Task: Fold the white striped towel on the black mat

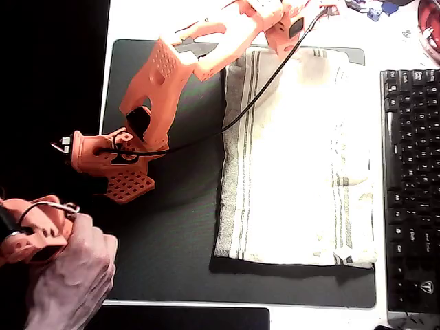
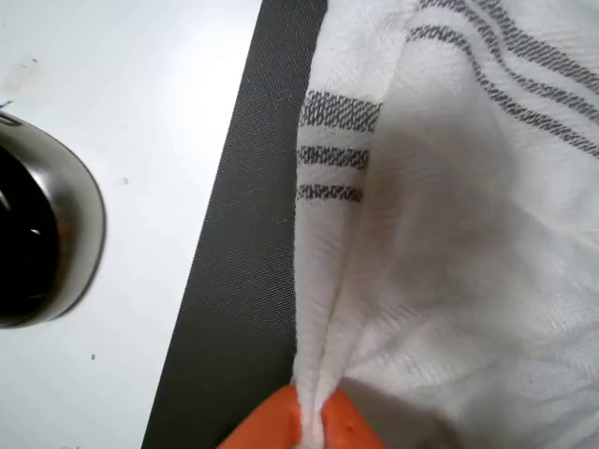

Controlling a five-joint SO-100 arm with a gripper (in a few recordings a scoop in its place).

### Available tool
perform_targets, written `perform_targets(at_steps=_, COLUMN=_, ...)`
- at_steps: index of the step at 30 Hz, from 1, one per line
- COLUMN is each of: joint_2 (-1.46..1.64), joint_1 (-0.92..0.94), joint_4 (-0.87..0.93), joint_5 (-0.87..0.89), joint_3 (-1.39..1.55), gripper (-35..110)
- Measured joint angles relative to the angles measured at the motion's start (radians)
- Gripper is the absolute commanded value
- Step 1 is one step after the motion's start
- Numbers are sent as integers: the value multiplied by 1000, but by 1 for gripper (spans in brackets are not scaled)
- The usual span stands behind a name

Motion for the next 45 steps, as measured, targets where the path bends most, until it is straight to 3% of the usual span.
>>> perform_targets(at_steps=14, joint_2=225, joint_1=126, joint_4=43, joint_5=-74, joint_3=107, gripper=0)
perform_targets(at_steps=26, joint_2=538, joint_1=457, joint_4=110, joint_5=-218, joint_3=278, gripper=0)
perform_targets(at_steps=45, joint_2=716, joint_1=965, joint_4=61, joint_5=-463, joint_3=491, gripper=0)
